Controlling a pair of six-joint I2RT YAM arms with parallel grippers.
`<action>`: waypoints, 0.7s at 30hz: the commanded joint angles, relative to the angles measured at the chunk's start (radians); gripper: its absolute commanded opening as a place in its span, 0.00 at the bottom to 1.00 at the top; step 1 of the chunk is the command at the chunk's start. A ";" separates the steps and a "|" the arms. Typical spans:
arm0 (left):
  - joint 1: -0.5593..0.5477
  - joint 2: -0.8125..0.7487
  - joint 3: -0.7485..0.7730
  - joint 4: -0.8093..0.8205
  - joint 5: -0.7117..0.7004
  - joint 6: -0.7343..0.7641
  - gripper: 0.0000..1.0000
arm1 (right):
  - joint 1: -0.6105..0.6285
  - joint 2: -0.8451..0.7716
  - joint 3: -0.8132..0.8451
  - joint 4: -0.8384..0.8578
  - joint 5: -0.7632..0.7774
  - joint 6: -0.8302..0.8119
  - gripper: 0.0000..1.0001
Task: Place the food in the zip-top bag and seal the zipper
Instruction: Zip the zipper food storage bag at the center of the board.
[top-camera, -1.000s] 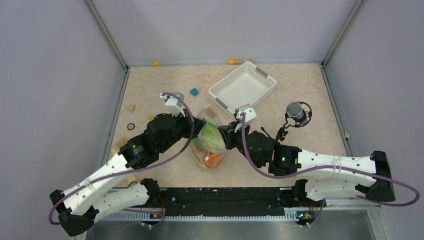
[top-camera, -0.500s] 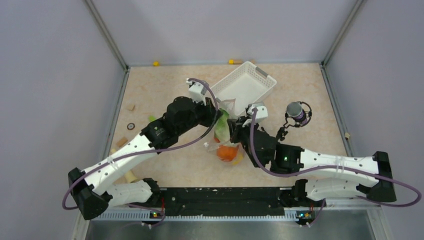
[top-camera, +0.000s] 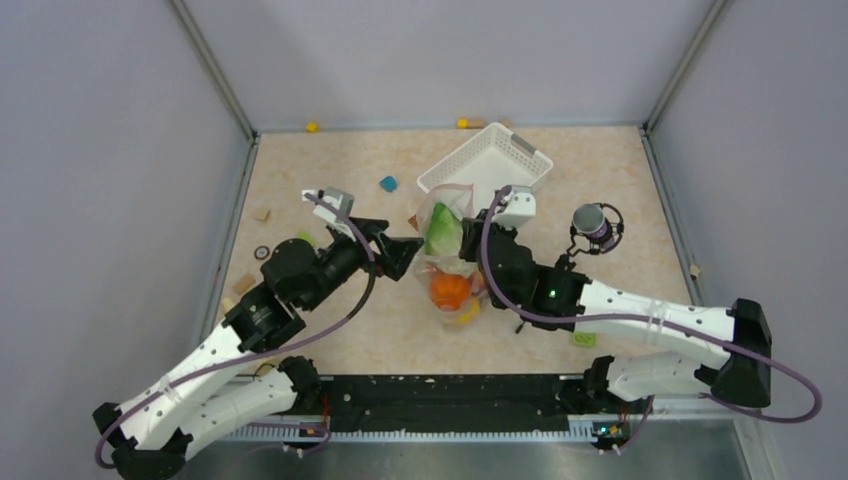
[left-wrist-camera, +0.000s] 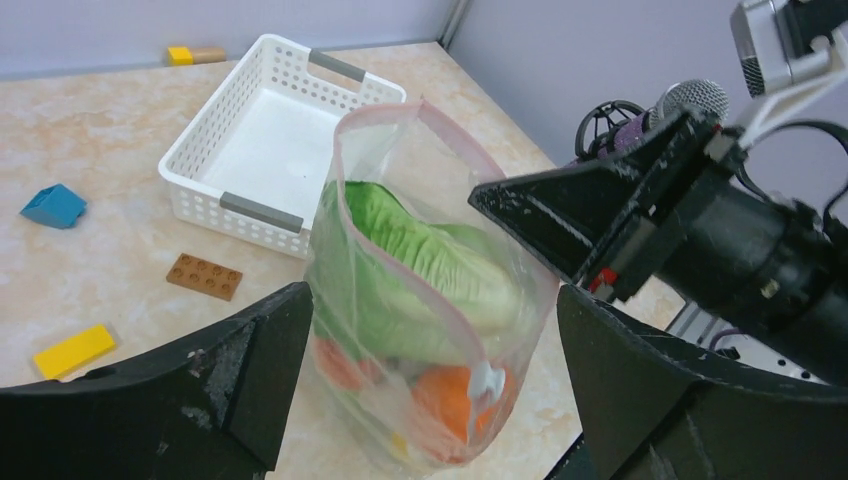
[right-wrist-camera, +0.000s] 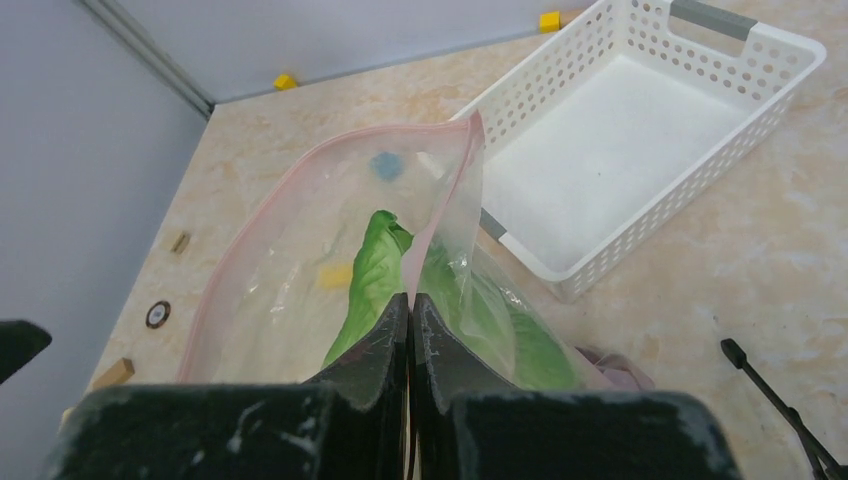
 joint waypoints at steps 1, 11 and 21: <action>0.000 -0.139 -0.095 0.020 0.028 -0.009 0.97 | -0.026 0.014 0.075 -0.007 0.004 0.019 0.00; -0.002 -0.256 -0.304 0.223 0.324 0.056 0.92 | -0.052 -0.027 0.021 0.018 -0.059 0.031 0.00; -0.002 -0.132 -0.343 0.372 0.275 0.115 0.60 | -0.051 -0.091 -0.046 0.072 -0.103 0.032 0.00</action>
